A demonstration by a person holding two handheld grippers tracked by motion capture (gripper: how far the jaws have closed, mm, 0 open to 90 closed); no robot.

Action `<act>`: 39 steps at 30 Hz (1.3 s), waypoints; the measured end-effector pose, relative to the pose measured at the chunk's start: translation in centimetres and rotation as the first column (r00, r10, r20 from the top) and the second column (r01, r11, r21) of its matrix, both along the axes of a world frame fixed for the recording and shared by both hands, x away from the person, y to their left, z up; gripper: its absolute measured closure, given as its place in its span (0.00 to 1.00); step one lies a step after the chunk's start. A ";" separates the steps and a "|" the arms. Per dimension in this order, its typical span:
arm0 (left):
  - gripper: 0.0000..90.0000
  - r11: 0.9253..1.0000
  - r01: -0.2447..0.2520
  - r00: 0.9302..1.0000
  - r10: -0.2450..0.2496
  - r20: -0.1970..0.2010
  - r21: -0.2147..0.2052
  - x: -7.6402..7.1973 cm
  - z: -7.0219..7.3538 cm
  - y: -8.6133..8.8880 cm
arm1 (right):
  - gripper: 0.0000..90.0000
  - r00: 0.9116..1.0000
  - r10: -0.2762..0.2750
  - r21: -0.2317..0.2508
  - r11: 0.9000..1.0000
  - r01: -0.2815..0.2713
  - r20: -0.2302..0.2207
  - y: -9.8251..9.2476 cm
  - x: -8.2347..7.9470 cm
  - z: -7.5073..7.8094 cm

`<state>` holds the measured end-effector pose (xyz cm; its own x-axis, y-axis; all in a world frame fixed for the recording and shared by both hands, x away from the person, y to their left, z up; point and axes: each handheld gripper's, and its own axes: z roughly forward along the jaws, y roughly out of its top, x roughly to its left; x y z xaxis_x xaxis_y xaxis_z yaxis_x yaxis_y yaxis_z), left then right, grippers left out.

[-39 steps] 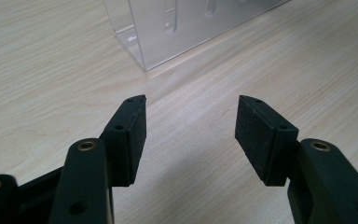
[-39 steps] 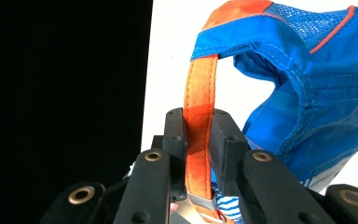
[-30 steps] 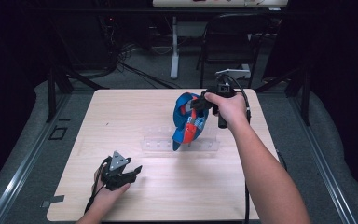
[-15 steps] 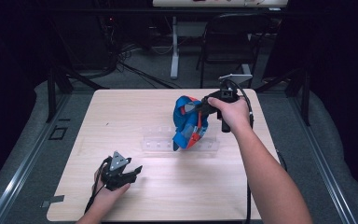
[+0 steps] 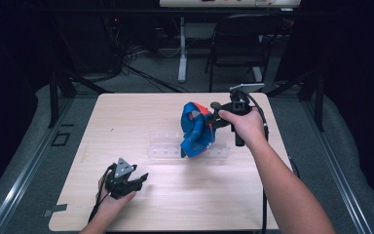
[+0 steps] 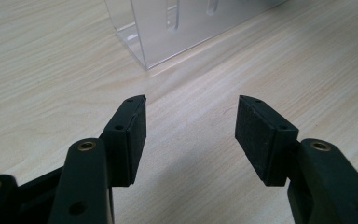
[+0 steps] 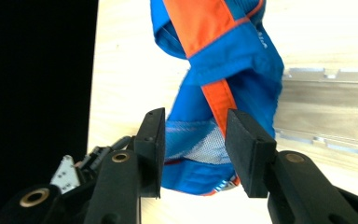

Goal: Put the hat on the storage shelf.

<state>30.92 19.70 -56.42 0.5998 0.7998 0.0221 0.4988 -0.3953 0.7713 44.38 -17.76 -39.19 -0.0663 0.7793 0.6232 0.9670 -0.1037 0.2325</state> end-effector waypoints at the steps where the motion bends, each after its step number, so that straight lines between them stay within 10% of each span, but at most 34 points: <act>1: 0.49 1.000 0.000 1.000 0.000 0.000 0.000 0.0 0.0 0.0 | 0.64 1.000 0.002 -0.011 1.000 -0.002 0.019 0.0 -0.1 -0.2; 18: 0.49 1.000 -0.002 1.000 0.002 -0.006 0.002 0.1 -0.2 -0.1 | 0.62 0.994 0.069 -0.050 0.997 -0.065 0.088 -1.2 -3.8 -2.8; 39: 0.49 1.000 0.002 1.000 -0.002 -0.015 0.008 0.1 -0.3 -0.2 | 0.59 0.972 0.138 -0.049 0.990 -0.131 0.189 -3.0 -11.2 -10.9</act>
<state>31.05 19.49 -56.74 0.6015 0.7986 0.0196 0.5099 -0.4026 0.7602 33.16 -20.73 -50.11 -0.2874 0.7765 0.5608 0.9088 0.0362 0.4156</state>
